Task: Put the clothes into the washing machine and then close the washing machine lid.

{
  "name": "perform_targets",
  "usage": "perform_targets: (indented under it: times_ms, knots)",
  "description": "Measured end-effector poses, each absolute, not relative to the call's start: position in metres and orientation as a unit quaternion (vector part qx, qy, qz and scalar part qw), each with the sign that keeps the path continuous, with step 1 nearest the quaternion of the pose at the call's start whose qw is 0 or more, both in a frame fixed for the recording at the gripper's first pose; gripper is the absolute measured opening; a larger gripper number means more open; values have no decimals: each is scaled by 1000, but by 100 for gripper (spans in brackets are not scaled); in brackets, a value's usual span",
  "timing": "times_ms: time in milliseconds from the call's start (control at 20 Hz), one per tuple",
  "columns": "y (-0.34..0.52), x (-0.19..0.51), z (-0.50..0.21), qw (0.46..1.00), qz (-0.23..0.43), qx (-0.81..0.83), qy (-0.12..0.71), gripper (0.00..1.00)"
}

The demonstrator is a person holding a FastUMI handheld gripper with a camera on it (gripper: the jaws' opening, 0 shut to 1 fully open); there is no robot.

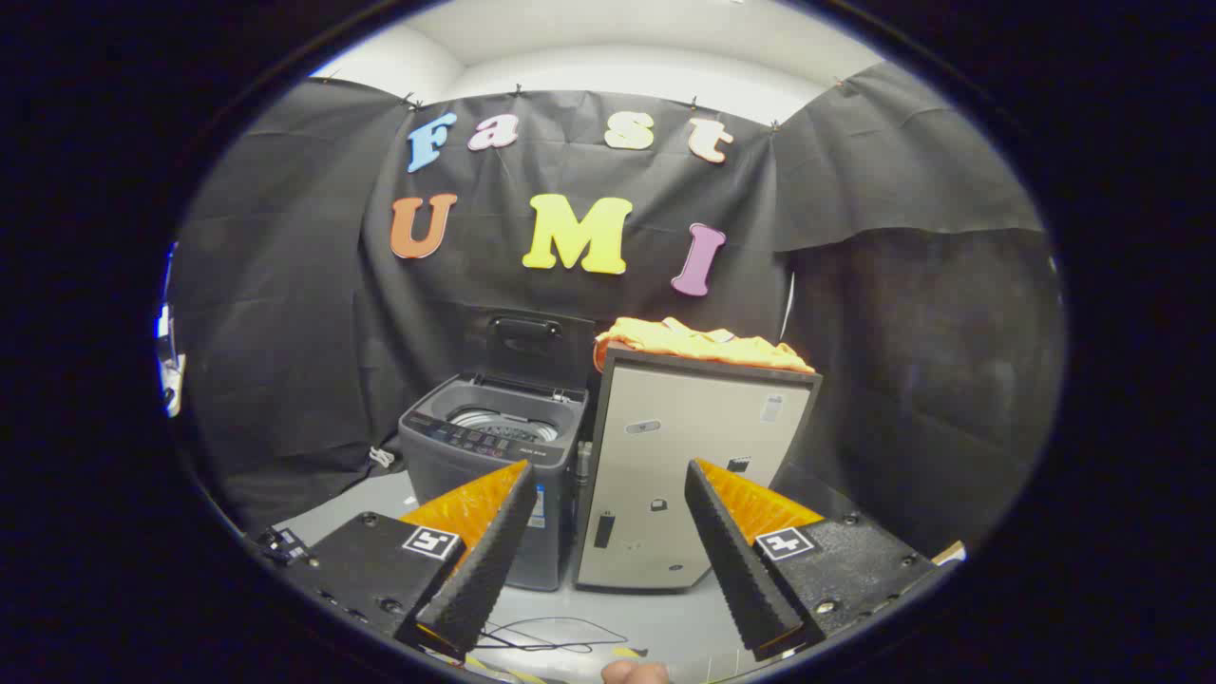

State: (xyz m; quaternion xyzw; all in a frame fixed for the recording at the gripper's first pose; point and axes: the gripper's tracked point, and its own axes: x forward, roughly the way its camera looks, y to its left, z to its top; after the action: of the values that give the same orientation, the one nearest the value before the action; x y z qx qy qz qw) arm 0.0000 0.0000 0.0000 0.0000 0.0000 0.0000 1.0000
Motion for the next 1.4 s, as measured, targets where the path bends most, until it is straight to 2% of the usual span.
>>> perform_targets:
  times_ms: [650,1400]
  knots:
    - [-11,-5,2,1000,-20,15,-3,98]
    - [-16,-7,3,1000,-12,6,-3,98]
